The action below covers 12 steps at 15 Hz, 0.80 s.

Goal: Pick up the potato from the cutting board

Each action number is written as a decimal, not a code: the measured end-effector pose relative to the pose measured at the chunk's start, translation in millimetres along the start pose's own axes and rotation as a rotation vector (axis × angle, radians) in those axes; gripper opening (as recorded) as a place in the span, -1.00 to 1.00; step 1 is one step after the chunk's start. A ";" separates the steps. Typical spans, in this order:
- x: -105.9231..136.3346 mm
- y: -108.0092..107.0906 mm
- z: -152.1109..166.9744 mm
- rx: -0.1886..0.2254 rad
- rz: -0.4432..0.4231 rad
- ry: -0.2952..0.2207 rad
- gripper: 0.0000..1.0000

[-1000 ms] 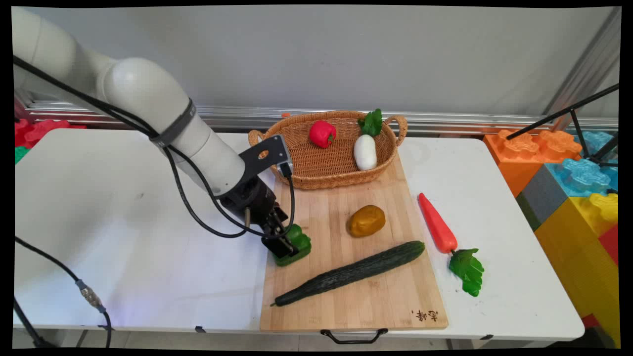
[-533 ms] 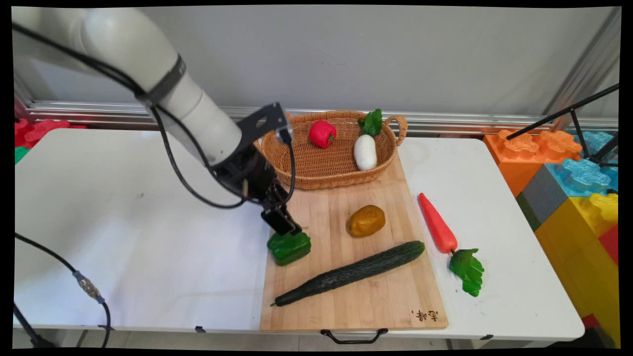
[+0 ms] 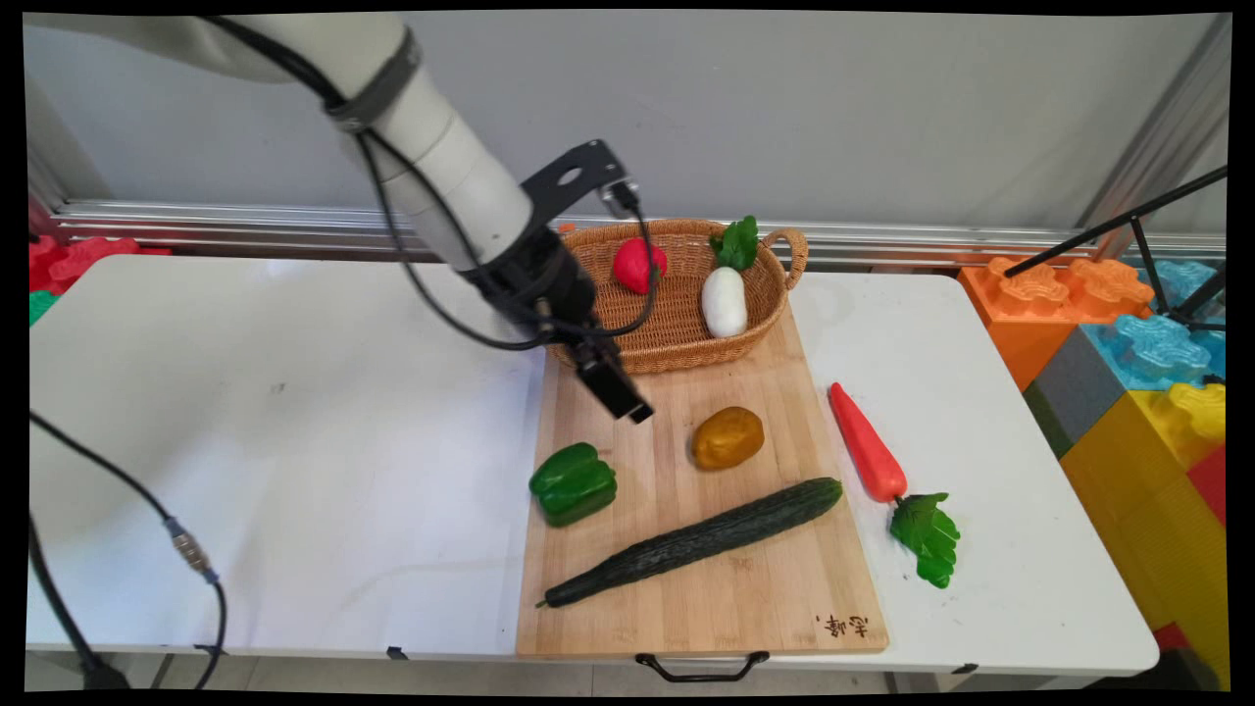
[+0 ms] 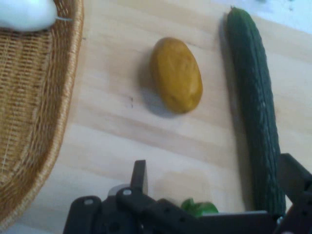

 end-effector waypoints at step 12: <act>41.0 2.4 126.0 0.002 -0.084 -0.026 1.00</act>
